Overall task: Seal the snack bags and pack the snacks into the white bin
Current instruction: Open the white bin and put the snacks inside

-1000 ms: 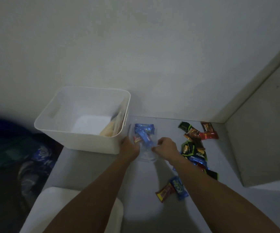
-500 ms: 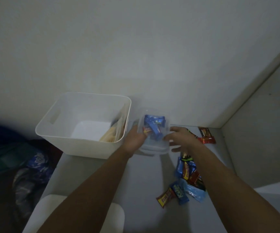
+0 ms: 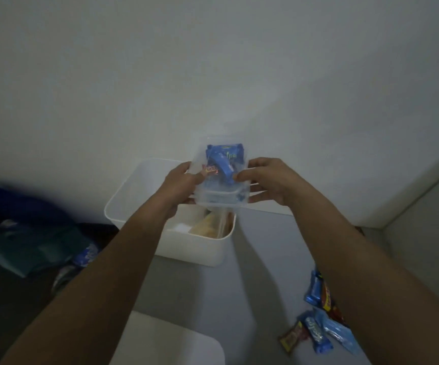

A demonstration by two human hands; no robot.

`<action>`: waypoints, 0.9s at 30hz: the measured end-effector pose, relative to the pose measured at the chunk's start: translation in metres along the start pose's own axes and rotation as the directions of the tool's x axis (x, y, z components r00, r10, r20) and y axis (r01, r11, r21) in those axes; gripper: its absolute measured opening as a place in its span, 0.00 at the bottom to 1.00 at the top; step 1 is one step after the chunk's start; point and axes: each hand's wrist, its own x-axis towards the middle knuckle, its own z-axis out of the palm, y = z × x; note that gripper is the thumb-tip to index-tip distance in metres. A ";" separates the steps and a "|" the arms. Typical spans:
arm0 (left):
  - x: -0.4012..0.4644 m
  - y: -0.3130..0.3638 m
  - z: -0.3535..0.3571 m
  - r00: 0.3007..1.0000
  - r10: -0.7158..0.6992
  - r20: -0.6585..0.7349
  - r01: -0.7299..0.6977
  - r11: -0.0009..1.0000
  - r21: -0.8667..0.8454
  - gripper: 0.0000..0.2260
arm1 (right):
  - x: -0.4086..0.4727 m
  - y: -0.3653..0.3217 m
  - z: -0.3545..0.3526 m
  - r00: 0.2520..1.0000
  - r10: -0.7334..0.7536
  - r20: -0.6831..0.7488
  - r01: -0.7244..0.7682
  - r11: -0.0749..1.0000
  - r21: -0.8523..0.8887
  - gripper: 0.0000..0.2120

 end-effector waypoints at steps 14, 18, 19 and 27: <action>0.066 -0.085 -0.112 0.936 -0.335 -0.105 0.349 0.918 0.190 0.19 | 0.096 0.058 0.151 0.949 0.298 0.100 -0.300 0.954 0.008 0.18; 0.083 -0.104 -0.118 0.882 -0.452 -0.137 0.470 0.866 0.169 0.19 | 0.112 0.072 0.165 0.931 0.352 0.100 -0.356 0.934 0.021 0.19; 0.086 -0.107 -0.118 0.877 -0.462 -0.135 0.480 0.858 0.183 0.17 | 0.116 0.076 0.168 0.927 0.360 0.105 -0.363 0.932 0.015 0.19; 0.097 -0.106 -0.126 0.907 0.329 -0.264 -0.037 0.685 0.728 0.16 | 0.132 0.104 0.181 0.903 0.416 0.107 -0.412 0.909 -0.056 0.22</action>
